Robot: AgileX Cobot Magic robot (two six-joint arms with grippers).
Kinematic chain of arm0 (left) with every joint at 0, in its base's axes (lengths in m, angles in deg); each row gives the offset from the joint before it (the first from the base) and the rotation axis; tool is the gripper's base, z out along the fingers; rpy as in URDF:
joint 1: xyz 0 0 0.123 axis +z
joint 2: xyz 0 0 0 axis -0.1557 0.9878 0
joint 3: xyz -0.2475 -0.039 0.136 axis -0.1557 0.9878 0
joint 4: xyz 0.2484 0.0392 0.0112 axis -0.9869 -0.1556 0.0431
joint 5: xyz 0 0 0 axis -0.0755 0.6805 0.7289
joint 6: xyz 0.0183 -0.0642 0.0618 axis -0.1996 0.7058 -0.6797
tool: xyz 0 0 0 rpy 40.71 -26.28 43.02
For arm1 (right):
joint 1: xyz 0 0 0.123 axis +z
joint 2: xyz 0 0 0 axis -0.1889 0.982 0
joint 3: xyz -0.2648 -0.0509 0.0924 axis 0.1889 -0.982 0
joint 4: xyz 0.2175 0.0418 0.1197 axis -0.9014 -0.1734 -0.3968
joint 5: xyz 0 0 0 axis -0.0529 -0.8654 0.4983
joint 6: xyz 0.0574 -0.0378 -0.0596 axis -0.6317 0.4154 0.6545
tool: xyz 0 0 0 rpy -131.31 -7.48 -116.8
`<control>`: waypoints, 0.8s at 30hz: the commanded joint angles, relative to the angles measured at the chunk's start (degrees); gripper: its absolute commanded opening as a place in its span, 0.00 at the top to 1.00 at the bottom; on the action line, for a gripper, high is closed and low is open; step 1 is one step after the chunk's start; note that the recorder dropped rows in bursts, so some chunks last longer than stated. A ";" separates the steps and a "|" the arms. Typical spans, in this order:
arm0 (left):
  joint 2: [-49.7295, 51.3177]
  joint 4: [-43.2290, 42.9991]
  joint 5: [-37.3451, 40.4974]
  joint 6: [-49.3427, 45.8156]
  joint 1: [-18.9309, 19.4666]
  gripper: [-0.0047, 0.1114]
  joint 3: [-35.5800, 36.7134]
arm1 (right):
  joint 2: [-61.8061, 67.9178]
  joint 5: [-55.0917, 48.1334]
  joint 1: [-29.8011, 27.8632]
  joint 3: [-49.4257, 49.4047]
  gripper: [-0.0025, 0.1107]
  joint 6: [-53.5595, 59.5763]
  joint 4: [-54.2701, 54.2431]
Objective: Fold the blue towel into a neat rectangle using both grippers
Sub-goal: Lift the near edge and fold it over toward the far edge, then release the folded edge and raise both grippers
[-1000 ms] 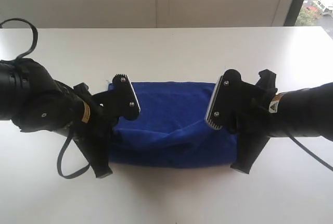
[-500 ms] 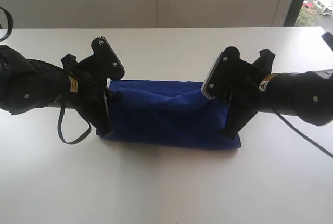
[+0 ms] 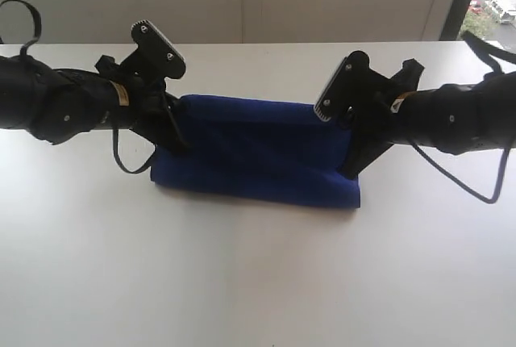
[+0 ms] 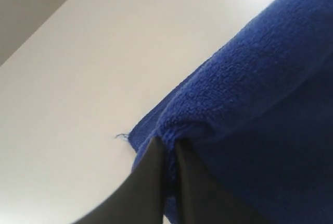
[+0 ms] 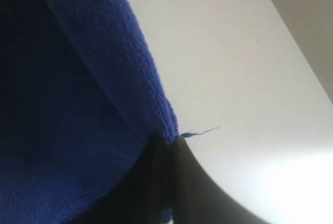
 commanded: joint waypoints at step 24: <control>-0.79 2.89 7.17 -0.13 2.15 0.43 -4.99 | -9.23 0.56 -0.49 1.86 0.63 -2.05 -19.60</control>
